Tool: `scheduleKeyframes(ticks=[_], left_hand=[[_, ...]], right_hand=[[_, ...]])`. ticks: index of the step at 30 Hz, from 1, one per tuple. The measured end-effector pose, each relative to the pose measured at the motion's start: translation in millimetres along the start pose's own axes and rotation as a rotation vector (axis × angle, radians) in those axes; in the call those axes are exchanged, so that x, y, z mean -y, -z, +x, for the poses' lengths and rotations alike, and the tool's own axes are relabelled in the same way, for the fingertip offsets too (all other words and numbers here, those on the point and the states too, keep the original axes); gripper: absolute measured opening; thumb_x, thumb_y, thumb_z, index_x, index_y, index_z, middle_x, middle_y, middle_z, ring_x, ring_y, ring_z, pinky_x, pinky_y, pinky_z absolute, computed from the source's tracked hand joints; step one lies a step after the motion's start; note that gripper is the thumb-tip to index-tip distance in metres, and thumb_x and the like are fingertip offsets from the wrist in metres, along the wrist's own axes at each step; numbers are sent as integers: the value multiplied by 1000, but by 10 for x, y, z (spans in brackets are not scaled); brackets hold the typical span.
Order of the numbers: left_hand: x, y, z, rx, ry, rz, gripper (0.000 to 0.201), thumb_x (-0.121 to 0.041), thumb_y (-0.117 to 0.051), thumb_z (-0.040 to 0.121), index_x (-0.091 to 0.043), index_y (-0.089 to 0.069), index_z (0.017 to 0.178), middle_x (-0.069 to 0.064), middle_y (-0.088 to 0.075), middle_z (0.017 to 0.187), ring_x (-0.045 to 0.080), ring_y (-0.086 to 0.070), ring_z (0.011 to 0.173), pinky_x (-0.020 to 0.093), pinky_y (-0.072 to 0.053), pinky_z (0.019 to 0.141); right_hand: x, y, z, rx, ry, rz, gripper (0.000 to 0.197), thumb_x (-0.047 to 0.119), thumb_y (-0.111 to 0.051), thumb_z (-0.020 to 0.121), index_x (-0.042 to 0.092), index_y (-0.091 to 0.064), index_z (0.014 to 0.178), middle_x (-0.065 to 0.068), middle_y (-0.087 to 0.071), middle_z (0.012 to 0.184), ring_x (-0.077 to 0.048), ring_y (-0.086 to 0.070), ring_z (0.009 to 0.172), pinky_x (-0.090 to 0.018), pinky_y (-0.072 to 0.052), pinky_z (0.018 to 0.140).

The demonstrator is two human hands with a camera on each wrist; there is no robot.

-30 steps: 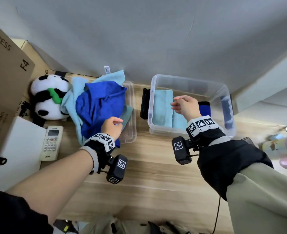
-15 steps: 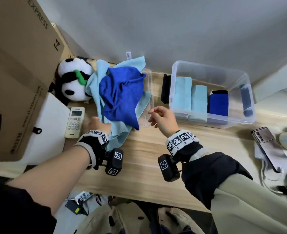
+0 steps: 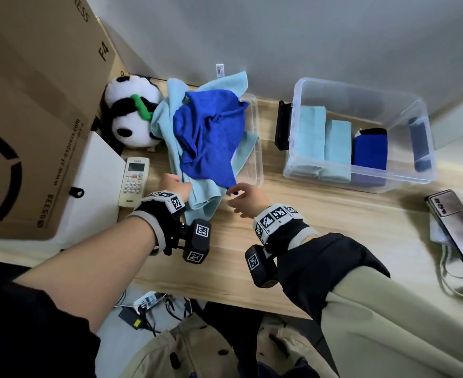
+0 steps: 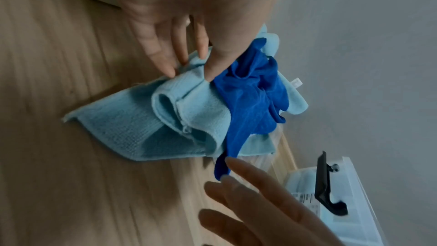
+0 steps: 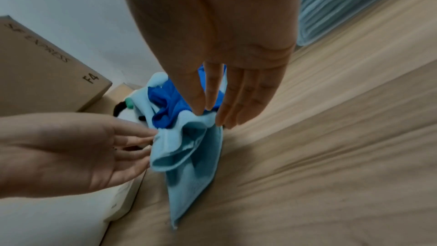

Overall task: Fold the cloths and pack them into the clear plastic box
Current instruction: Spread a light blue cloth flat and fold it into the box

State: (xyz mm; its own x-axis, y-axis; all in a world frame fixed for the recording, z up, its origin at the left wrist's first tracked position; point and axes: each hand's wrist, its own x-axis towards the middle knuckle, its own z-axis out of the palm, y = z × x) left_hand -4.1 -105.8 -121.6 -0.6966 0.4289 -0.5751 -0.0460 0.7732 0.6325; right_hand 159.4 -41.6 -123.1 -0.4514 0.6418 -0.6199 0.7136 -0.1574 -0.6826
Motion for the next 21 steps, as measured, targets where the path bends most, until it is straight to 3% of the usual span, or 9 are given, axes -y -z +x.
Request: scheduleKeyframes(ticks=[2, 3, 5, 8, 11, 14, 15, 18, 21], left_hand=[[46, -34, -29, 19, 43, -89, 13, -8, -67, 76, -14, -56, 73, 13, -55, 87, 21, -50, 73, 21, -51, 47], [71, -53, -29, 23, 50, -129, 15, -6, -66, 79, -6, -62, 93, 15, -60, 94, 21, -55, 73, 16, -47, 40], [57, -64, -84, 49, 20, -190, 39, -5, -65, 82, -4, -55, 120, 13, -59, 99, 22, -57, 74, 13, -46, 41], [0, -17, -123, 97, -27, -271, 32, -4, -62, 84, -9, -54, 114, 10, -56, 98, 20, -57, 78, 21, -50, 58], [-60, 74, -116, 49, -123, -251, 20, -4, -60, 85, -17, -49, 96, 5, -55, 83, 13, -51, 62, 23, -50, 56], [-132, 162, -89, -72, -252, -108, 33, -8, -65, 80, -15, -50, 108, -3, -49, 71, 18, -51, 68, 34, -48, 75], [-184, 174, -97, -101, -300, -79, 37, -9, -65, 78, -13, -50, 112, -5, -48, 70, 18, -51, 70, 33, -46, 76], [-457, 158, -222, -42, -445, -97, 45, -5, -63, 79, -11, -47, 121, 2, -52, 86, 12, -51, 71, 25, -42, 75], [-792, 100, -384, 48, -622, -97, 53, 0, -62, 80, -11, -44, 128, 5, -52, 109, 14, -53, 95, 21, -43, 87]], right_hand=[[17, -120, 55, -46, 34, -16, 36, 16, -67, 78, 12, -59, 113, -1, -56, 92, -18, -57, 78, -22, -45, 59], [30, -168, 87, -69, 44, -37, 40, 19, -70, 76, 14, -58, 115, 0, -56, 94, -17, -57, 80, -25, -46, 62], [76, -224, 141, -104, 42, -120, 38, 21, -69, 77, 17, -59, 113, 0, -57, 95, -17, -58, 83, -27, -44, 68], [180, -194, 156, -219, 73, -171, 25, 13, -55, 84, 12, -64, 108, -9, -65, 103, -26, -61, 97, -25, -41, 75], [308, -20, 112, -351, 178, -77, 21, 15, -52, 87, 9, -62, 105, -11, -64, 104, -25, -59, 92, -25, -40, 77], [521, 307, 20, -406, 333, 197, 4, 15, -55, 87, 15, -54, 83, -6, -60, 84, -19, -53, 79, -36, -44, 80], [612, 439, -30, -416, 367, 305, 11, 11, -54, 87, 17, -50, 78, -3, -57, 79, -17, -51, 77, -37, -44, 78], [868, 808, -195, -422, 475, 532, 23, 2, -47, 90, 18, -46, 74, -6, -51, 80, -19, -47, 81, -32, -41, 77], [1084, 1098, -441, -391, 560, 692, 19, 0, -44, 93, 13, -46, 79, -9, -50, 81, -20, -46, 76, -25, -43, 69]])
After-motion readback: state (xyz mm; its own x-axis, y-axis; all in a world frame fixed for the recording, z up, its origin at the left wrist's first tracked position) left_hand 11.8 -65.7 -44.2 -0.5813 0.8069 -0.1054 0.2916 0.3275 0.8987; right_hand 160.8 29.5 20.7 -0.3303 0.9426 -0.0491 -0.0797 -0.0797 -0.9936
